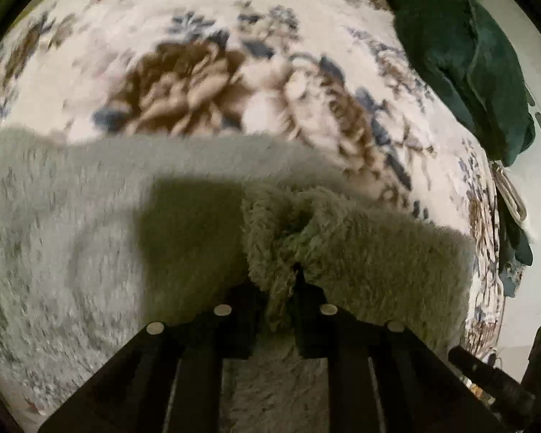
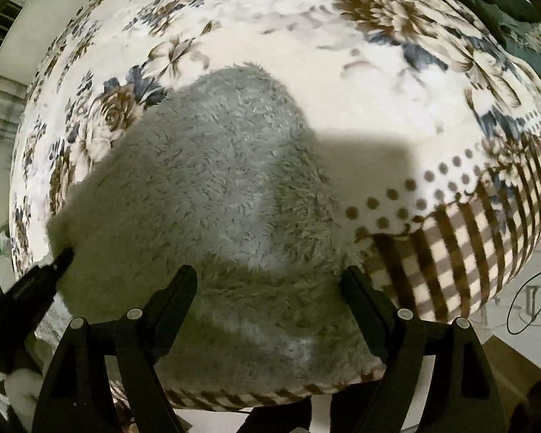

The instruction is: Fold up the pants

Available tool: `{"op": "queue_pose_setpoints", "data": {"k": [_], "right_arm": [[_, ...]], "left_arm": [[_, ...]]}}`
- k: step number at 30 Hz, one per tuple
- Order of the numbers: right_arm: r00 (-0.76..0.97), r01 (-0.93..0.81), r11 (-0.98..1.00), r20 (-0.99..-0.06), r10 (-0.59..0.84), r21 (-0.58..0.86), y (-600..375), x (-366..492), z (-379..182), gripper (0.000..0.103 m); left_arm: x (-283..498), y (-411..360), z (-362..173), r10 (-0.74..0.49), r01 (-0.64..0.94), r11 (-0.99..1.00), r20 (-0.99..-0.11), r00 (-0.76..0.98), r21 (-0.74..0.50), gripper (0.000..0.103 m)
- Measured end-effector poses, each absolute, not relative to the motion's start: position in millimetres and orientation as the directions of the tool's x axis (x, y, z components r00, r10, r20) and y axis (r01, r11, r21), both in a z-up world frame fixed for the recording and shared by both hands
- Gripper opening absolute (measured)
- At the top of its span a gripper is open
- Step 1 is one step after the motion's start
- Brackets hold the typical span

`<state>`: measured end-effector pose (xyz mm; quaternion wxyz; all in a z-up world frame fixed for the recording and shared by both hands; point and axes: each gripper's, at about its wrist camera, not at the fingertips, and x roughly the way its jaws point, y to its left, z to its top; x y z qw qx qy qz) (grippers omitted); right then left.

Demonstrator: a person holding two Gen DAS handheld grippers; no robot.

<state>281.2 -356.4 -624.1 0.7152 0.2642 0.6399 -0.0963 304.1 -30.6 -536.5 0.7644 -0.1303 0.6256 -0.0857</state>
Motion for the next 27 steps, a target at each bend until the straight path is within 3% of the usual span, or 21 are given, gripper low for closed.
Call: {"op": "queue_pose_setpoints", "data": {"k": [3,5,6,7,8,9,10,15,18,21,27], "right_arm": [[0.146,0.465,0.852,-0.97,0.193,0.24,-348.4,284.7,-626.3,0.085],[0.161,0.457,0.853,-0.967,0.198,0.251,-342.9,286.7,-620.2,0.093],[0.172,0.451,0.853,-0.963,0.206,0.263,-340.6,287.3,-617.0,0.096],[0.181,0.443,0.853,-0.959,0.216,0.276,-336.9,287.4,-613.3,0.096],[0.185,0.434,0.854,-0.956,0.228,0.288,-333.2,287.8,-610.5,0.096],[0.185,0.428,0.855,-0.955,0.234,0.292,-330.0,287.9,-608.3,0.096],[0.183,0.42,0.858,-0.954,0.239,0.295,-325.0,288.8,-606.3,0.096],[0.132,0.361,0.885,-0.956,0.264,0.294,-291.1,296.9,-605.4,0.096],[0.111,0.341,0.89,-0.953,0.282,0.303,-274.3,302.7,-606.4,0.096],[0.102,0.32,0.9,-0.955,0.278,0.296,-255.9,310.8,-609.2,0.096],[0.096,0.306,0.908,-0.959,0.268,0.285,-229.6,323.5,-623.7,0.096]], "left_arm": [[302.6,-28.3,-542.2,-0.3,-0.043,0.949,-0.936,0.183,-0.312,0.018],[298.8,-20.5,-533.3,-0.338,-0.082,0.93,-0.921,0.196,-0.359,0.02],[295.0,-13.2,-525.2,-0.352,-0.109,0.918,-0.911,0.215,-0.38,0.03],[290.1,-5.1,-515.7,-0.371,-0.131,0.903,-0.897,0.242,-0.409,0.053],[284.7,1.3,-508.3,-0.385,-0.146,0.89,-0.882,0.271,-0.433,0.07],[275.5,13.6,-497.3,-0.396,-0.172,0.87,-0.863,0.315,-0.462,0.098],[265.3,27.5,-487.4,-0.4,-0.197,0.852,-0.846,0.354,-0.485,0.102],[208.4,104.7,-467.8,-0.268,-0.378,0.808,-0.854,0.445,-0.451,0.102],[183.0,160.6,-487.6,-0.169,-0.535,0.737,-0.879,0.445,-0.413,0.102],[180.9,206.3,-525.7,-0.151,-0.652,0.638,-0.897,0.416,-0.41,0.101],[219.3,248.5,-565.1,-0.15,-0.666,0.599,-0.879,0.452,-0.445,0.097]]}}
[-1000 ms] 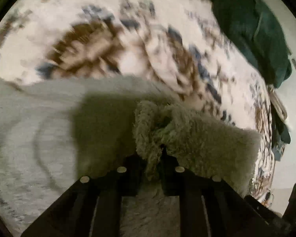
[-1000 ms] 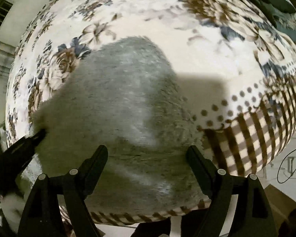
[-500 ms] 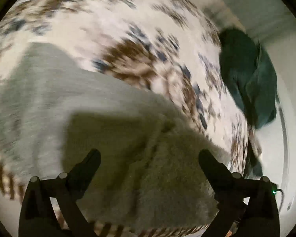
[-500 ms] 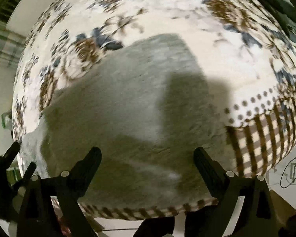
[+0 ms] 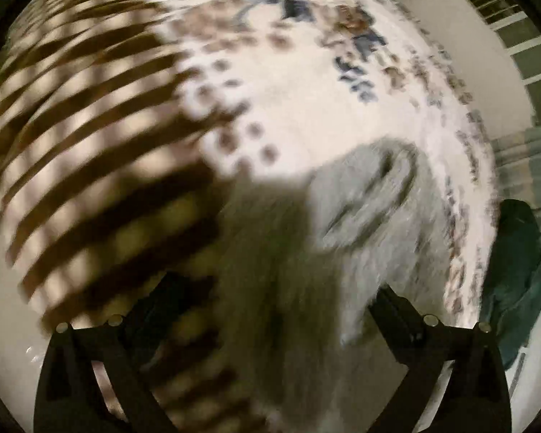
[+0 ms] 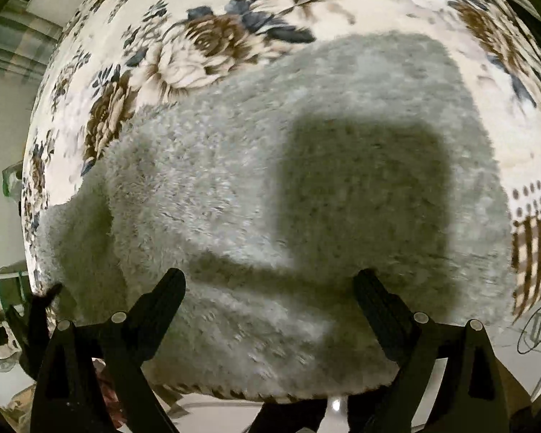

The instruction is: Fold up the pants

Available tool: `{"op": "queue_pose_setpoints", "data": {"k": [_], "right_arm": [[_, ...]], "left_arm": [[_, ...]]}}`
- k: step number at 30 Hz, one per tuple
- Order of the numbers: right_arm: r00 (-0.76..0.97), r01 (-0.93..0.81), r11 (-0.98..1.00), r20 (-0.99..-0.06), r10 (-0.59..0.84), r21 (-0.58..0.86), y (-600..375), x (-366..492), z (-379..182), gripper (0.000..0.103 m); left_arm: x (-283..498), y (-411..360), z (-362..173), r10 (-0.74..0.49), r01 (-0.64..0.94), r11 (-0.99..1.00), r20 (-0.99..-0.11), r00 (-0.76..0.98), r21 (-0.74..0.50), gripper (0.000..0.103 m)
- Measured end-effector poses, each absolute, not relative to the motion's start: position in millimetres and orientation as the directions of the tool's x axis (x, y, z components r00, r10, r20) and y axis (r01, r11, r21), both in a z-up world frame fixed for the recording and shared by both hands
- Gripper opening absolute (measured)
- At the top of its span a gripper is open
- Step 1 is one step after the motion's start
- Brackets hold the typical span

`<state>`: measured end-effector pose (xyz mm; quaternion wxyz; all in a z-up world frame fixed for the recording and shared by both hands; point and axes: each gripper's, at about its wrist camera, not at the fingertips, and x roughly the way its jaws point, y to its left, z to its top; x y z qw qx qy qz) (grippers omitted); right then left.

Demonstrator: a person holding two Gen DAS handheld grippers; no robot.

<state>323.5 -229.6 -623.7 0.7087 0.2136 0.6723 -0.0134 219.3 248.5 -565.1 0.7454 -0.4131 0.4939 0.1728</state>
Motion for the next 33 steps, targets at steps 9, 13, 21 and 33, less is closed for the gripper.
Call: {"op": "queue_pose_setpoints", "data": {"k": [9,13,21,33], "right_arm": [[0.092,0.283,0.904,-0.947,0.307,0.32,-233.2,315.7,-630.4,0.096],[0.106,0.289,0.874,-0.92,0.376,0.39,-256.3,303.5,-622.8,0.096],[0.15,0.329,0.825,-0.889,0.434,0.458,-345.5,263.7,-600.1,0.096],[0.175,0.447,0.809,-0.924,0.34,0.382,-515.2,202.8,-617.3,0.096]], "left_arm": [[223.7,198.1,-480.4,-0.026,-0.457,0.788,-0.763,0.646,-0.413,0.022],[210.8,149.1,-414.6,-0.037,-0.361,0.83,-0.688,0.725,-0.425,0.022],[203.1,-41.3,-342.2,-0.204,-0.079,0.92,-0.64,0.741,-0.385,0.022],[196.9,-276.8,-449.4,-0.321,0.148,0.947,-0.818,0.478,-0.285,0.024]]}}
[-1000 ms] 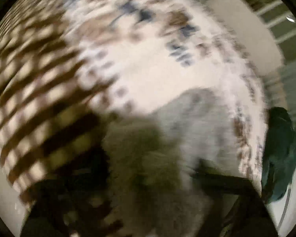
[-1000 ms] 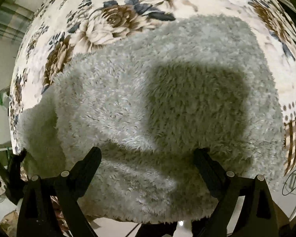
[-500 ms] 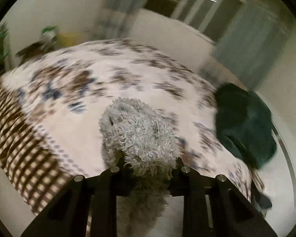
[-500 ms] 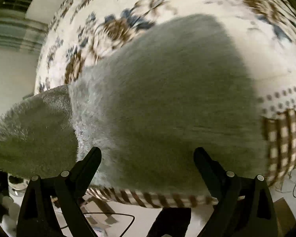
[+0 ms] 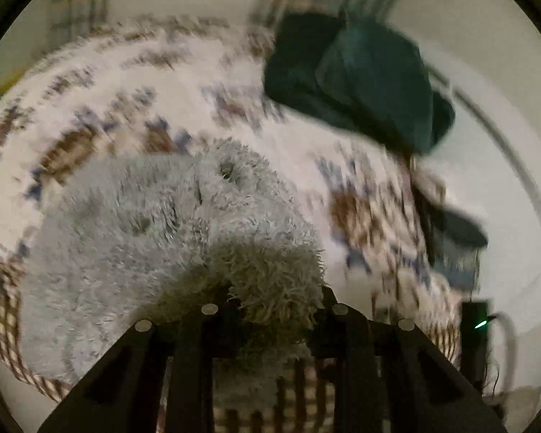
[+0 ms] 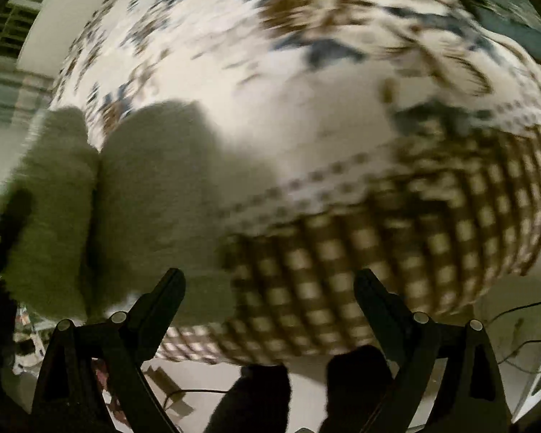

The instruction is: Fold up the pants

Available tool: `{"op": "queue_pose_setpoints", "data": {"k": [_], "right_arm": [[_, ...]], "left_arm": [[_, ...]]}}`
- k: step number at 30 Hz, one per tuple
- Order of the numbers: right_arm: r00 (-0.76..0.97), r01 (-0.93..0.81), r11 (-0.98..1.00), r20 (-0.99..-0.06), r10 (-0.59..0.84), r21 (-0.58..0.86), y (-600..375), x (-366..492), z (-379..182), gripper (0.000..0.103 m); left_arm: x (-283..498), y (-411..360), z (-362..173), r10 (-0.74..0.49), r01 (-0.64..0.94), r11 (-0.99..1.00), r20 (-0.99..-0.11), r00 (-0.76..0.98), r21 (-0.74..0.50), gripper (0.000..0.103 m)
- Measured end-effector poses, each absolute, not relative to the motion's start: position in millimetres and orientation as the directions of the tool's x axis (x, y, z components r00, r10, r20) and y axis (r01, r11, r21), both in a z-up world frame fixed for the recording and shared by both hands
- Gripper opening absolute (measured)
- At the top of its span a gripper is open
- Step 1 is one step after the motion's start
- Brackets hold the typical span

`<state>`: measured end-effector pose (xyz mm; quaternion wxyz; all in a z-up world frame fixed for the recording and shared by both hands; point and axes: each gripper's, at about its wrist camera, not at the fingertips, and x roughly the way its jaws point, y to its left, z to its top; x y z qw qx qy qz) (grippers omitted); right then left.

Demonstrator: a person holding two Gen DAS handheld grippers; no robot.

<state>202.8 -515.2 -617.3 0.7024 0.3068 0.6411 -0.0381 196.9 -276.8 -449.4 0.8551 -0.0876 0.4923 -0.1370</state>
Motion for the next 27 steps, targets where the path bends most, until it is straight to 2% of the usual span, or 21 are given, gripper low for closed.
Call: {"op": "queue_pose_setpoints", "data": {"k": [2,3,4,6,11,13,15,18,19,23,24,25,27], "right_arm": [[0.174,0.467,0.803,-0.929,0.327,0.371,-540.4,192.9,-621.6,0.096],[0.176,0.474,0.8,-0.93,0.324,0.368,-550.0,189.4,-622.5,0.096],[0.18,0.482,0.794,-0.929,0.324,0.371,-558.2,186.8,-623.1,0.096],[0.198,0.501,0.772,-0.921,0.337,0.39,-573.4,183.7,-621.1,0.096],[0.286,0.514,0.684,-0.856,0.431,0.517,-591.6,199.3,-611.6,0.096],[0.321,0.477,0.65,-0.806,0.498,0.592,-573.8,219.9,-605.8,0.096],[0.333,0.422,0.627,-0.755,0.565,0.655,-551.9,242.7,-604.4,0.096],[0.312,0.331,0.612,-0.695,0.648,0.719,-508.8,284.4,-606.2,0.099],[0.307,0.305,0.617,-0.688,0.657,0.725,-496.2,296.6,-609.6,0.102],[0.197,0.3,0.656,-0.718,0.668,0.693,-454.7,334.8,-635.4,0.101],[0.178,0.303,0.647,-0.709,0.683,0.699,-450.7,336.1,-638.6,0.082],[0.182,0.301,0.648,-0.709,0.681,0.7,-449.9,334.1,-636.5,0.037],[0.227,0.308,0.66,-0.726,0.649,0.686,-459.3,321.2,-621.7,0.033]], "left_arm": [[192.3,-296.6,-463.0,-0.312,0.157,0.95,-0.854,0.416,-0.271,0.03],[190.7,-305.2,-467.2,-0.316,0.164,0.948,-0.867,0.386,-0.272,0.044],[187.9,-310.6,-468.2,-0.325,0.175,0.944,-0.871,0.368,-0.279,0.07],[182.2,-318.9,-459.8,-0.36,0.206,0.93,-0.86,0.362,-0.303,0.1],[169.9,-303.0,-414.2,-0.372,0.234,0.925,-0.836,0.403,-0.299,0.1],[172.6,-276.4,-403.3,-0.308,0.198,0.95,-0.843,0.441,-0.243,0.1],[177.8,-237.1,-394.9,-0.194,0.119,0.981,-0.857,0.477,-0.155,0.1],[187.6,-172.1,-402.4,-0.048,-0.006,0.998,-0.88,0.473,-0.058,0.1],[190.2,-156.6,-408.4,-0.014,-0.035,0.999,-0.887,0.462,-0.034,0.1],[207.3,-98.1,-438.6,0.085,-0.147,0.989,-0.915,0.394,0.029,0.1],[211.1,-93.1,-445.3,0.085,-0.156,0.987,-0.921,0.381,0.026,0.1],[215.4,-89.2,-450.1,0.082,-0.165,0.986,-0.924,0.374,0.021,0.1],[222.6,-86.4,-459.9,0.059,-0.171,0.985,-0.932,0.357,-0.003,0.1]]}}
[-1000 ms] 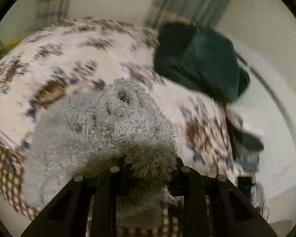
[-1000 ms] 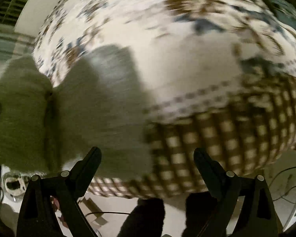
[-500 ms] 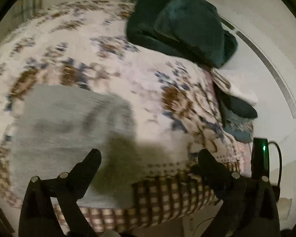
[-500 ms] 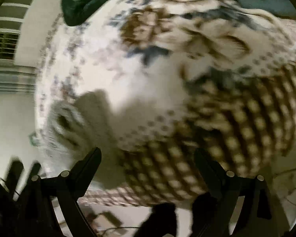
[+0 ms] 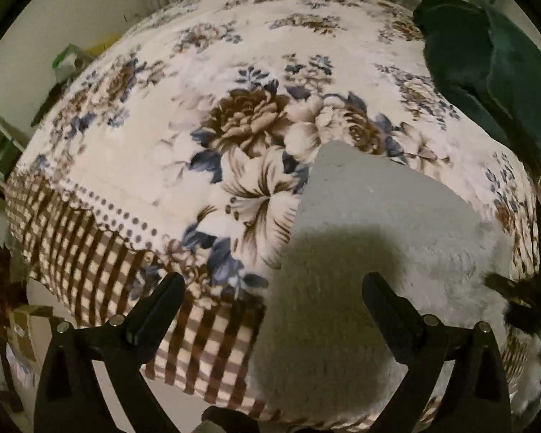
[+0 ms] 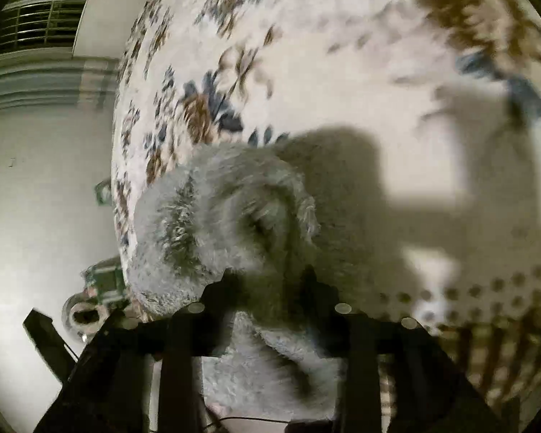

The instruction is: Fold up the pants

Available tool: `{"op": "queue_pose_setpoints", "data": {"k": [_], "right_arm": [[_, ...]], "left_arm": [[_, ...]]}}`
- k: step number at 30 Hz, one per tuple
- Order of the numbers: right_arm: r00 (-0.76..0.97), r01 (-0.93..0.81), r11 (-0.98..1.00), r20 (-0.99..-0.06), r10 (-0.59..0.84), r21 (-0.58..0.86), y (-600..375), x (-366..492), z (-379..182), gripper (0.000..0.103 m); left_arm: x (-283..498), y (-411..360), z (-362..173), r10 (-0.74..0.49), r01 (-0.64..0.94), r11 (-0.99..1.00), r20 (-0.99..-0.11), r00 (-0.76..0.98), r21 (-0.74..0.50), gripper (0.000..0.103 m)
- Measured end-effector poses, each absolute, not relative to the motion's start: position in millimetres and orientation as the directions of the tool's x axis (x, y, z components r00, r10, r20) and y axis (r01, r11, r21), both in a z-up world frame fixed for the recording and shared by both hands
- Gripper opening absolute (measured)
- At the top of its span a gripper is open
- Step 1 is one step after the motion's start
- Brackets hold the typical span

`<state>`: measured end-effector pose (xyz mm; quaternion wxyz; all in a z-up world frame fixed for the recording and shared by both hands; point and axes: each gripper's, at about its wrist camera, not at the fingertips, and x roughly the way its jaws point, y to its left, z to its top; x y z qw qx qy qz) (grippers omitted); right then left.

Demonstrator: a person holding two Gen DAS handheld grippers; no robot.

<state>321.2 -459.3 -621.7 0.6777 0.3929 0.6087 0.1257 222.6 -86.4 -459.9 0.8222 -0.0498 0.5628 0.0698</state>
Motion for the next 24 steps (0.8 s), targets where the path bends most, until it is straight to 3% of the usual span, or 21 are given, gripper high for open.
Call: {"op": "queue_pose_setpoints", "data": {"k": [3,5,6,8,10,13,14,15,16,17,21,24], "right_arm": [[0.312,0.343,0.648,-0.733,0.605,0.68,-491.7,299.5,-601.7,0.032],[0.302,0.375,0.681,-0.777,0.551,0.629,-510.2,292.7,-607.8,0.05],[0.255,0.404,0.687,-0.796,0.549,0.604,-515.3,291.2,-618.0,0.065],[0.221,0.463,0.636,-0.775,0.592,0.618,-526.9,280.5,-632.5,0.067],[0.255,0.487,0.58,-0.741,0.621,0.653,-534.2,265.8,-636.2,0.086],[0.191,0.557,0.549,-0.739,0.646,0.623,-530.3,244.5,-665.9,0.088],[0.167,0.606,0.486,-0.697,0.697,0.63,-525.1,235.1,-689.2,0.088],[0.182,0.638,0.413,-0.648,0.739,0.65,-521.1,227.2,-704.4,0.079],[0.23,0.643,0.342,-0.599,0.767,0.685,-520.9,215.5,-708.9,0.035],[0.258,0.639,0.307,-0.573,0.778,0.705,-517.7,210.6,-709.8,0.015],[0.326,0.595,0.302,-0.567,0.756,0.744,-515.9,187.5,-675.6,0.012],[0.196,0.602,0.47,-0.69,0.697,0.646,-519.7,180.5,-676.7,0.015]], "left_arm": [[234.3,-90.7,-475.0,0.013,-0.152,0.988,-0.944,0.329,-0.04,0.1],[241.0,-101.6,-492.2,0.013,-0.124,0.992,-0.955,0.297,-0.025,0.1],[243.4,-104.4,-500.2,0.016,-0.114,0.993,-0.96,0.28,-0.017,0.1],[243.8,-110.4,-510.1,0.02,-0.1,0.995,-0.964,0.263,-0.007,0.1],[241.9,-113.2,-513.2,0.023,-0.095,0.995,-0.964,0.263,-0.002,0.1],[238.3,-110.7,-513.9,0.02,-0.106,0.994,-0.962,0.272,-0.009,0.1],[237.8,-108.8,-514.7,0.017,-0.112,0.994,-0.962,0.271,-0.014,0.1],[237.8,-106.9,-515.7,0.016,-0.119,0.993,-0.963,0.27,-0.017,0.1],[238.3,-106.1,-516.4,0.017,-0.119,0.993,-0.963,0.268,-0.015,0.1],[238.7,-105.6,-516.7,0.019,-0.117,0.993,-0.964,0.267,-0.013,0.1],[238.7,-105.0,-516.1,0.04,-0.094,0.995,-0.963,0.268,0.016,0.1],[240.0,-102.7,-514.6,0.009,-0.096,0.995,-0.969,0.249,-0.016,0.1]]}}
